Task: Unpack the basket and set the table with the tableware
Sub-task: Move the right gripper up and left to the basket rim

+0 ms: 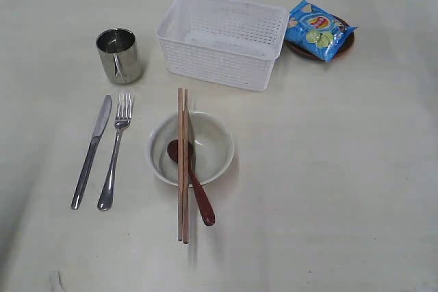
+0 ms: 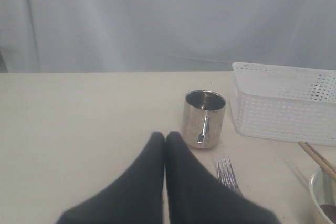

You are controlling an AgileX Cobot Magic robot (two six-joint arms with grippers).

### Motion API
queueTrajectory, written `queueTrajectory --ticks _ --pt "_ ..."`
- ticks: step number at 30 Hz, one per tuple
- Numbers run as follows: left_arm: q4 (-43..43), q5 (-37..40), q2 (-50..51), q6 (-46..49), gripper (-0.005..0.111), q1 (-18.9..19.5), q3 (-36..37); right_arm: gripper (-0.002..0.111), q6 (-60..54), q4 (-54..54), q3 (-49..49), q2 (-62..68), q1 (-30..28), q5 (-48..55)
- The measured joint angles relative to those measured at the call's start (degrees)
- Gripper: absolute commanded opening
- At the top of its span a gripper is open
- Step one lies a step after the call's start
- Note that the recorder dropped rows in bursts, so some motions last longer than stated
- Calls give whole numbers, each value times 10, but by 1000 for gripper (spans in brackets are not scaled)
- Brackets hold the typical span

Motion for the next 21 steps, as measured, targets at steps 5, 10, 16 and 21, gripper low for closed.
queueTrajectory --ticks 5,10,16,21 --pt "0 0 0 0 0 0 0 49 -84 -25 -60 17 72 -16" --pt "0 0 0 0 0 0 0 54 -151 -65 -131 52 127 -19" --pt "0 0 0 0 0 0 0 54 -156 -104 -167 103 160 -46" --pt "0 0 0 0 0 0 0 54 -158 -125 -167 141 167 -71"
